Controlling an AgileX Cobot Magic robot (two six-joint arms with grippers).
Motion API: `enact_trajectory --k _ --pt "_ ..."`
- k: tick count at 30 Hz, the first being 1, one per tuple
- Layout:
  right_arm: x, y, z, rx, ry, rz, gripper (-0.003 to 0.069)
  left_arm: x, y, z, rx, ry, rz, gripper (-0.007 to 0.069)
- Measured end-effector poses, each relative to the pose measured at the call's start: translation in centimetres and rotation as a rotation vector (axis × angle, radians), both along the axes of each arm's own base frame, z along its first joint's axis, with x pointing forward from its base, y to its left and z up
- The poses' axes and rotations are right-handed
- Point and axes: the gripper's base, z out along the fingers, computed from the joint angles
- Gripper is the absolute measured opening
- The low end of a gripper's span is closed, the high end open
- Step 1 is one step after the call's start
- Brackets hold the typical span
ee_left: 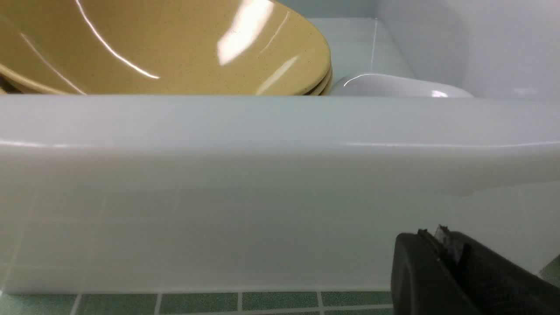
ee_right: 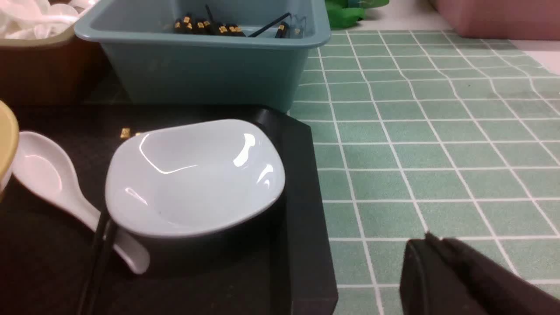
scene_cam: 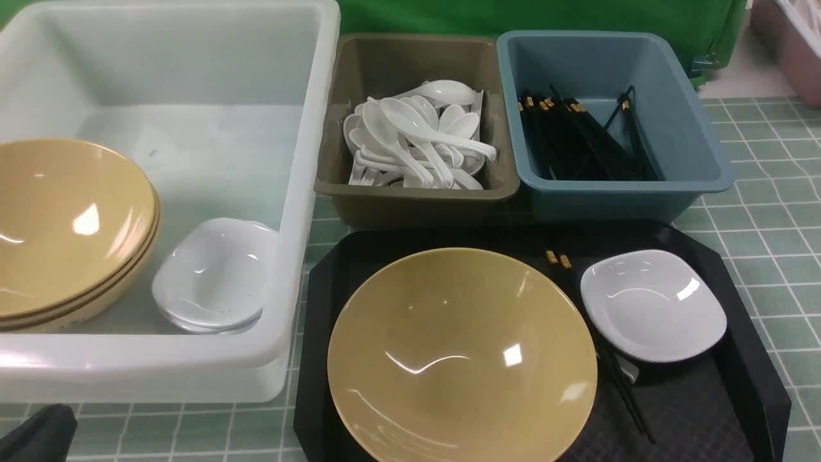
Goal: On blue table put chopsticks spoon bowls plates into blue grey white boxes.
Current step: 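Grasp the large bowl on the tray by its rim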
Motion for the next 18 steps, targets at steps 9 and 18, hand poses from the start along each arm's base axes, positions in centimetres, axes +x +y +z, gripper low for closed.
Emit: enact_trajectory --k 9,18 --pt "0.0 0.0 0.0 0.0 0.0 0.0 0.0055 0.0 0.0 0.0 0.0 0.0 0.0 0.0002" --pt "0.0 0.0 0.0 0.0 0.0 0.0 0.0062 0.0 0.0 0.0 0.0 0.0 0.0 0.0002"
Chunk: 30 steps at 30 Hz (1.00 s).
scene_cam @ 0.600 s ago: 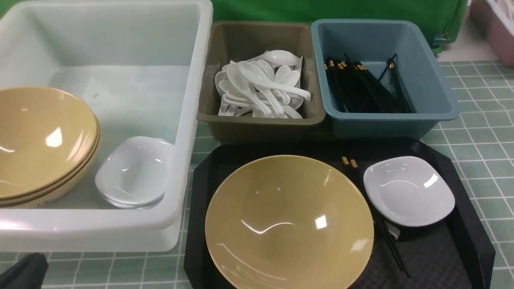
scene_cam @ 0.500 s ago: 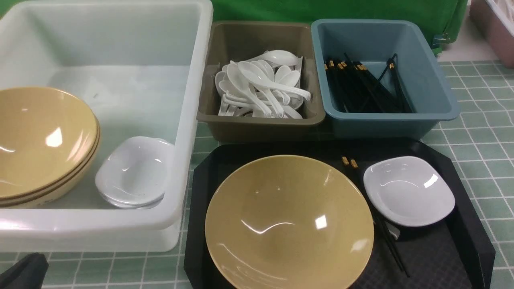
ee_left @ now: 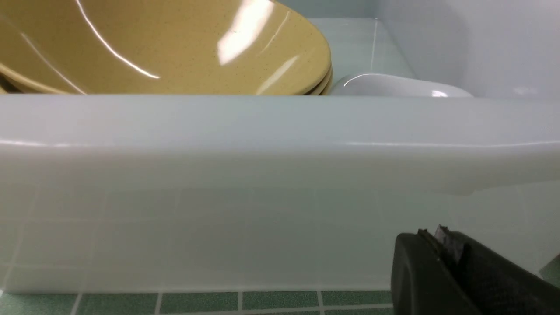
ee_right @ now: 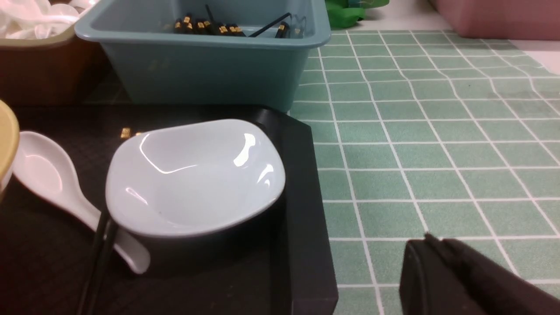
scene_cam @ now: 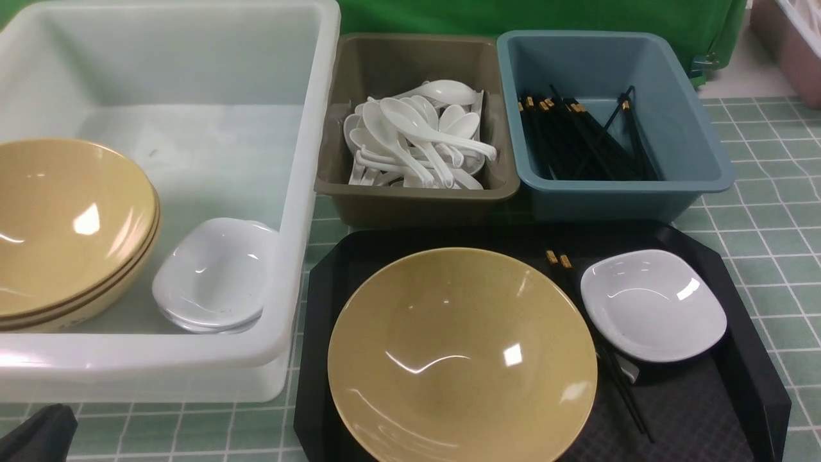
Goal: On blue table put chopsticks spoon bowls plates into blue grey white boxes.
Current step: 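Grasp the large bowl on the tray by its rim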
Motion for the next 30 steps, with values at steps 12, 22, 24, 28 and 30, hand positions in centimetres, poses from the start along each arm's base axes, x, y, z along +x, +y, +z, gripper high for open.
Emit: enact_trajectory --k 12,22,24,28,30 --pt "0.0 0.0 0.0 0.0 0.0 0.0 0.0075 0.0 0.0 0.0 0.007 -0.003 0.001 0.0002" --pt "0.3 0.0 1.5 -0.003 -0.183 0.003 0.008 0.3 0.2 1.9 0.012 -0.237 0.023 0.0002" --pt "0.3 0.0 2.6 -0.008 -0.302 0.005 0.0083 0.3 0.3 3.0 0.012 -0.356 0.034 0.0002" --pt "-0.2 0.1 5.4 -0.01 -0.614 0.013 0.0089 -0.2 0.5 5.3 0.013 -0.615 0.058 0.0002" --pt "-0.6 0.1 6.2 0.005 -0.713 0.017 0.009 -0.5 0.6 6.0 0.013 -0.697 0.065 0.0002"
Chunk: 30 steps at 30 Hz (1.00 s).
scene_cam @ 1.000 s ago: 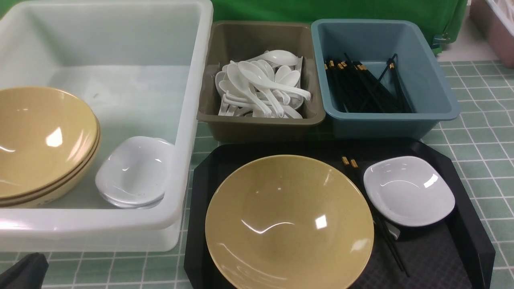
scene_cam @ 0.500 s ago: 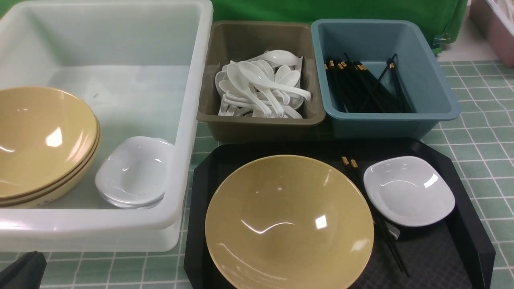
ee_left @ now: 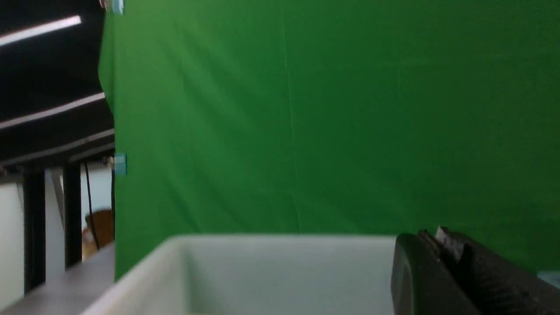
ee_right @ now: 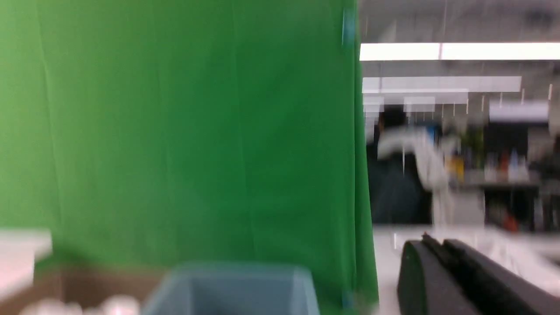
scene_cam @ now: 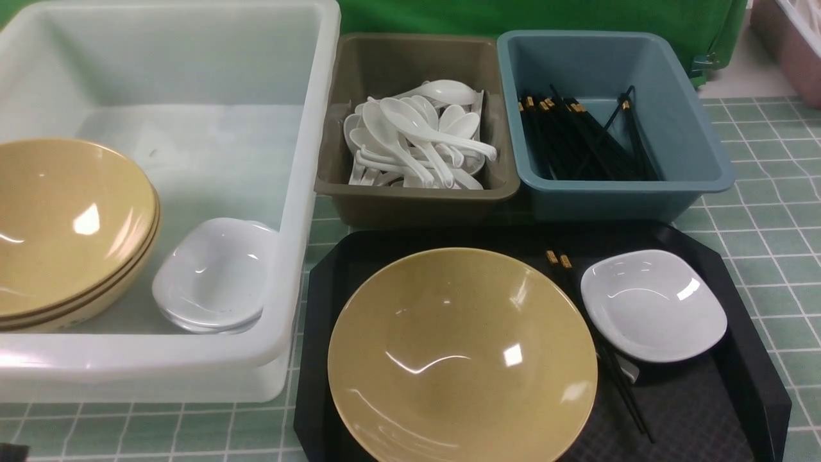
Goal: On blue table put chopsticks spoon bowls plates into blue grey white boxes.
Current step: 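Grasp the large bowl on the tray by its rim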
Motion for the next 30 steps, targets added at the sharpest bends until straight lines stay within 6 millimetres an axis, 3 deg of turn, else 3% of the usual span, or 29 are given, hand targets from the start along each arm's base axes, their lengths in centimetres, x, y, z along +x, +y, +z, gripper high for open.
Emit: enact_trajectory --k 8,13,17,18,21,22,23,26,30 --pt "-1.2 0.1 1.8 0.322 -0.244 0.226 0.0098 -1.3 0.2 2.0 0.001 -0.265 0.023 0.0002" --pt "-1.3 0.4 2.0 0.325 -0.249 0.257 0.0099 -2.3 0.4 3.0 -0.041 -0.42 0.019 0.0002" --pt "-1.6 0.4 4.4 0.269 -0.213 0.221 0.0071 -2.9 0.5 5.0 -0.104 -0.463 -0.017 0.0002" --pt "-2.0 0.4 6.3 0.227 -0.194 0.186 0.0052 -3.4 0.4 7.0 -0.115 -0.44 -0.036 0.0002" --pt "-2.1 0.3 8.4 0.148 -0.131 0.115 0.0043 -3.9 0.2 10.4 -0.125 -0.376 -0.059 0.0002" --pt "-1.5 0.2 10.1 0.056 -0.038 0.042 0.0043 -3.2 0.0 12.3 -0.126 -0.256 -0.072 0.0002" --pt "-0.9 0.1 10.5 0.019 0.02 0.014 0.0043 -2.6 0.0 13.1 -0.126 -0.191 -0.075 0.0002" --pt "0.6 -0.1 10.2 -0.032 0.165 -0.022 0.0043 -0.5 -0.1 13.6 -0.13 -0.057 -0.078 0.0002" --pt "4.1 -0.4 7.1 -0.045 0.549 -0.037 0.0043 4.6 -0.6 11.6 -0.256 0.294 -0.142 0.0002"
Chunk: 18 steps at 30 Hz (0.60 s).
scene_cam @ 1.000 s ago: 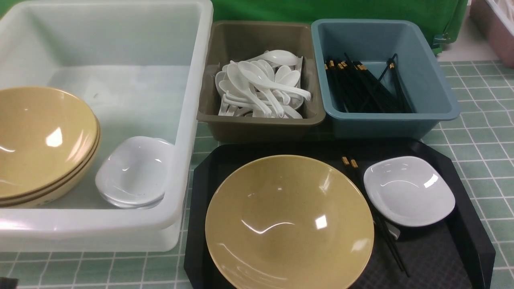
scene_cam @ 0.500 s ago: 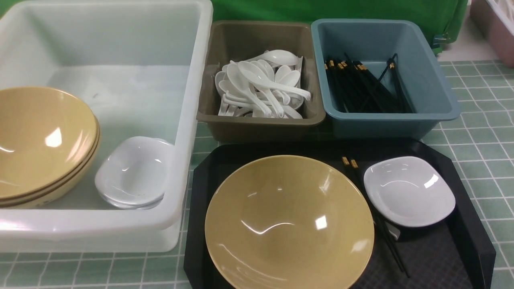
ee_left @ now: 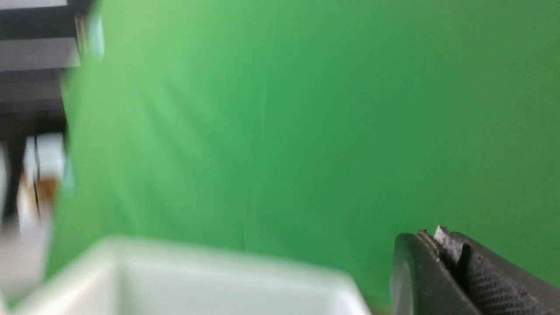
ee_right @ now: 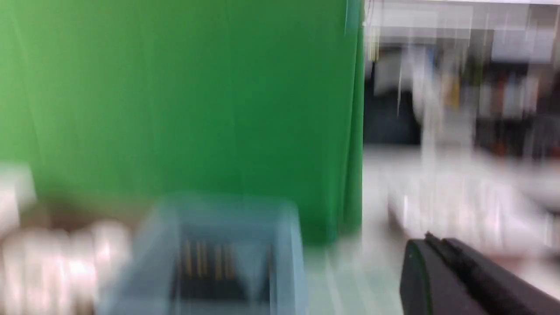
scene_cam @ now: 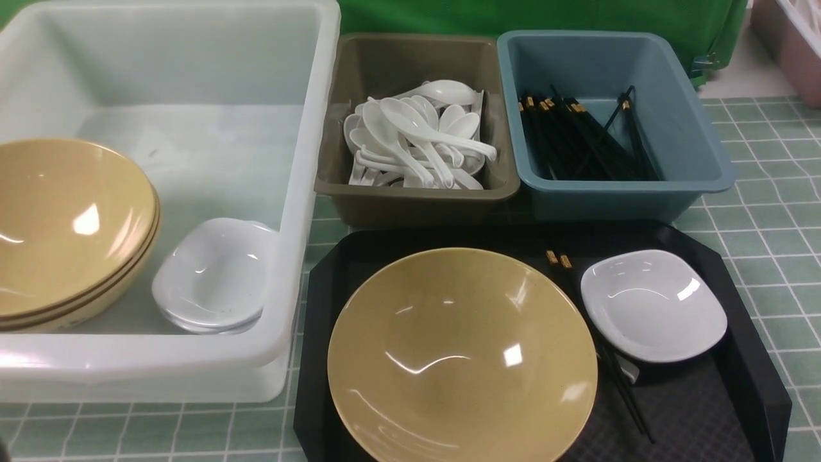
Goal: On blue table put chopsticks spoon bowls plates into blue grey white boxes.
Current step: 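Grasp the large bowl on the tray by its rim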
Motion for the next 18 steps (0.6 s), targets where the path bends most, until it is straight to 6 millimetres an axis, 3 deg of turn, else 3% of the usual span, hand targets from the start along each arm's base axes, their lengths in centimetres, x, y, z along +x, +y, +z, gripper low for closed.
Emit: enact_trajectory --k 5,6,7,8,14,18 --pt "1.9 0.6 -4.0 0.064 0.443 0.037 0.0043 3.4 -2.2 -1.1 -0.04 0.398 -0.184 0.0002" --pt "2.3 1.0 -5.1 0.067 0.561 0.064 0.0043 4.5 -3.6 -1.2 0.035 0.537 -0.281 0.0002" --pt "2.3 1.0 -5.2 0.063 0.576 0.07 0.0043 4.4 -3.6 -1.1 0.035 0.542 -0.285 0.0002" --pt "2.8 1.6 -6.2 0.054 0.673 0.114 0.0043 5.3 -5.0 -0.8 0.117 0.644 -0.384 0.0002" --pt "4.2 4.4 -7.3 0.021 0.723 0.347 0.0043 8.1 -10.9 0.1 0.39 0.918 -0.72 0.0004" --pt "4.2 5.8 -7.2 -0.009 0.703 0.464 0.0043 9.9 -13.9 0.0 0.482 0.956 -0.794 0.0004"
